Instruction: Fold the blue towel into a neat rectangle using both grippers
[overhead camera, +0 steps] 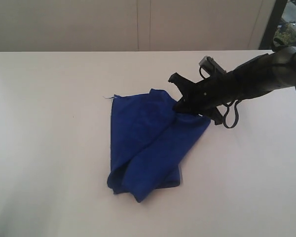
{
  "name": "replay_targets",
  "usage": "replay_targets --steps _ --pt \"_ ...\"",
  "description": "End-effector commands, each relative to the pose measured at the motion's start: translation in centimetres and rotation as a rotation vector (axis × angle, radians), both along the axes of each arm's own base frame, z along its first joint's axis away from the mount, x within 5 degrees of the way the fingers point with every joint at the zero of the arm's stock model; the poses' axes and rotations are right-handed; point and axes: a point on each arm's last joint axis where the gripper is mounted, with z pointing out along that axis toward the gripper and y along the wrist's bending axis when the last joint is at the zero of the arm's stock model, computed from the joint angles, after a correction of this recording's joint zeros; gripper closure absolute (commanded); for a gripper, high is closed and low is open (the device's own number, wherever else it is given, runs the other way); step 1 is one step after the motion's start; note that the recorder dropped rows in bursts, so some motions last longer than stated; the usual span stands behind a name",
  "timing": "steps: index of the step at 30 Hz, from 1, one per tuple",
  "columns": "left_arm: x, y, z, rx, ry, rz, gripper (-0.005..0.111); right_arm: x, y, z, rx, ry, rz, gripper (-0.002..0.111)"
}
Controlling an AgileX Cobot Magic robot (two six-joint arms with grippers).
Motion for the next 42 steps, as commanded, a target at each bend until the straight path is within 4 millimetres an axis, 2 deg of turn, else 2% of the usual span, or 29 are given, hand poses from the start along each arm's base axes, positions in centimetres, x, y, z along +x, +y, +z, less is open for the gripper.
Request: replay_targets --steps 1,5,7,16,20,26,42 --pt "0.0 -0.1 -0.2 -0.017 0.0 -0.001 0.107 0.2 0.1 0.1 -0.026 -0.035 0.016 0.108" --pt "0.0 -0.1 -0.2 -0.017 0.0 -0.001 0.107 0.3 -0.1 0.0 -0.055 -0.052 0.026 0.108" --pt "0.0 -0.1 -0.2 -0.017 0.0 -0.001 0.107 0.3 -0.1 0.6 -0.072 -0.081 0.047 0.108" --pt "0.0 -0.1 -0.2 -0.017 0.0 -0.001 0.107 -1.1 -1.1 6.4 -0.255 -0.232 0.212 0.108" --pt "0.0 -0.1 -0.2 -0.017 0.0 -0.001 0.107 -2.2 -1.7 7.8 -0.354 -0.223 0.302 0.108" --pt "0.0 -0.1 -0.2 -0.017 0.0 -0.001 0.107 -3.0 -2.0 8.2 -0.409 -0.202 0.384 0.108" --pt "0.0 -0.1 -0.2 -0.017 0.0 -0.001 0.107 -2.7 -2.1 8.3 -0.421 -0.228 0.366 0.108"
